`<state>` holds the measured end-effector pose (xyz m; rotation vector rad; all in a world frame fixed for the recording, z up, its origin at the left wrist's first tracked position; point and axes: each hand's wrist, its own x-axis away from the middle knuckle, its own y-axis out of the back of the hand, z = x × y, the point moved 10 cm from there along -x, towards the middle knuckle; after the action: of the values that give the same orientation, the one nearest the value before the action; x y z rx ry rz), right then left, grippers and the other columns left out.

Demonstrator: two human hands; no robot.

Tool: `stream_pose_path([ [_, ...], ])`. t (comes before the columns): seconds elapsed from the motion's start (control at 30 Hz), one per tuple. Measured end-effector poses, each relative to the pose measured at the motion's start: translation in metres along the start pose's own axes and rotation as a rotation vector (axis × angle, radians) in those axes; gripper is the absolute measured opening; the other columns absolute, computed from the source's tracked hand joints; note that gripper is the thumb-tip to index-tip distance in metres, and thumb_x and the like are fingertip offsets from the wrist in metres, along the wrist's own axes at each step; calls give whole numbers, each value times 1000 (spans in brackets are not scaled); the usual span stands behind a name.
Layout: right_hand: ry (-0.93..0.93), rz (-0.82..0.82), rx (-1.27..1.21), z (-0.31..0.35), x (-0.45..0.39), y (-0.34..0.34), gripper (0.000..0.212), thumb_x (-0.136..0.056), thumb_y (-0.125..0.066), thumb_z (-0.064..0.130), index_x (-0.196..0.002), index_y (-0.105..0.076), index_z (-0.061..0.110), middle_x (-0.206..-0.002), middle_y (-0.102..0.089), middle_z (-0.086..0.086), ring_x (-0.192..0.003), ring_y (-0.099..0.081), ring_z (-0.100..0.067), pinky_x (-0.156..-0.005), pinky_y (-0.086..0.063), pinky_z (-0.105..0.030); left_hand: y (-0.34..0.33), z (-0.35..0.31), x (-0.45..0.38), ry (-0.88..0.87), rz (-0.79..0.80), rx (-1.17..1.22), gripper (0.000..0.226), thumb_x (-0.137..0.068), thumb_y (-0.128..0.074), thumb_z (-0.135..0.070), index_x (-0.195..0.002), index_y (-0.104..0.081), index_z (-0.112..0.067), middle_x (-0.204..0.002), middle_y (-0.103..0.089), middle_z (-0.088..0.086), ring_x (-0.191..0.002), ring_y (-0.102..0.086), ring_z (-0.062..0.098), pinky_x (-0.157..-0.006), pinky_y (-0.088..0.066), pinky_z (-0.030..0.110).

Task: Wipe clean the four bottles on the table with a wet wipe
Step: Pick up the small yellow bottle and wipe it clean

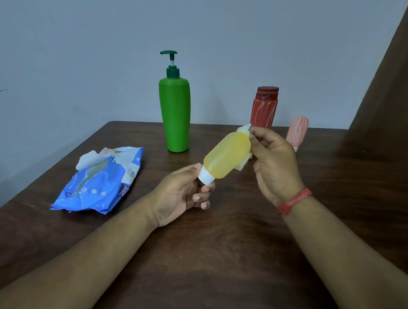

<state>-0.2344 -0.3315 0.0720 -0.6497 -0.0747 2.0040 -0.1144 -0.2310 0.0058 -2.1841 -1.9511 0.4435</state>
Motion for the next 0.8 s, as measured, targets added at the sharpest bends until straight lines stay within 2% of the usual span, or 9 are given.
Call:
stream_pose_path([
  [0.07,-96,119,-43,-12,5,-13,34,-94,-57,-5,-95,-78,21,-104,-76,-3,-97,-70,-16,-75,-57,-27,2,-1,0,-11,-21,0,34,-101,-41,-34,-88,-69,-20,-73,-43,5,-55,-32,11,-60,-42,31],
  [0.17,-187,192,106,-34,15,-25,39,-87,-56,-17,-92,-77,16,-101,-75,-10,-97,-70,-24,-79,-59,-38,7,-4,2,-24,-76,4,31,-103,-42,-33,-90,-65,-17,-72,-43,4,-54,-32,12,-58,-40,30],
  [0.23,-171,175,120,-31,12,-25,35,-87,-57,-15,-99,-74,13,-104,-75,-10,-101,-70,-25,-86,-58,-40,11,-6,2,-32,-126,-3,28,-106,-39,-31,-99,-57,-11,-72,-43,3,-54,-32,12,-57,-39,29],
  [0.37,-113,81,-242,-8,-1,-8,20,-86,-62,6,-104,-71,7,-105,-75,-7,-100,-70,-19,-81,-59,-32,19,-13,2,-62,-265,-37,28,-110,-32,-29,-102,-52,-11,-71,-44,2,-55,-31,12,-55,-38,28],
  [0.43,-74,-4,-253,-4,-4,5,21,-87,-63,7,-107,-70,6,-108,-74,-8,-106,-69,-20,-85,-58,-32,29,-15,4,-78,-366,-42,28,-111,-32,-28,-103,-54,-12,-72,-46,2,-55,-32,12,-54,-39,27],
  [0.53,24,-82,49,-1,-1,11,19,-94,-62,3,-102,-72,17,-101,-76,2,-102,-70,-16,-88,-57,-31,41,-16,8,-107,-460,-19,23,-110,-37,-24,-107,-55,-11,-79,-56,5,-57,-41,12,-55,-45,29],
  [0.6,78,-80,280,-1,4,6,22,-93,-64,4,-97,-73,24,-95,-76,9,-94,-70,-8,-81,-56,-23,42,-16,8,-117,-452,-4,15,-107,-46,-20,-107,-55,-9,-88,-66,9,-59,-49,12,-58,-51,31],
  [0.67,151,-34,470,0,10,-7,21,-91,-68,5,-98,-72,24,-95,-74,7,-92,-69,-10,-80,-56,-26,38,-15,7,-125,-420,-12,13,-99,-58,-19,-106,-56,-8,-96,-71,11,-60,-53,11,-62,-56,32],
  [0.8,387,113,712,5,34,-45,20,-84,-71,2,-95,-72,19,-94,-65,15,-88,-63,-3,-76,-49,-15,32,-16,7,-143,-405,32,30,-81,-71,-22,-104,-58,-6,-82,-66,6,-57,-55,8,-63,-59,29],
])
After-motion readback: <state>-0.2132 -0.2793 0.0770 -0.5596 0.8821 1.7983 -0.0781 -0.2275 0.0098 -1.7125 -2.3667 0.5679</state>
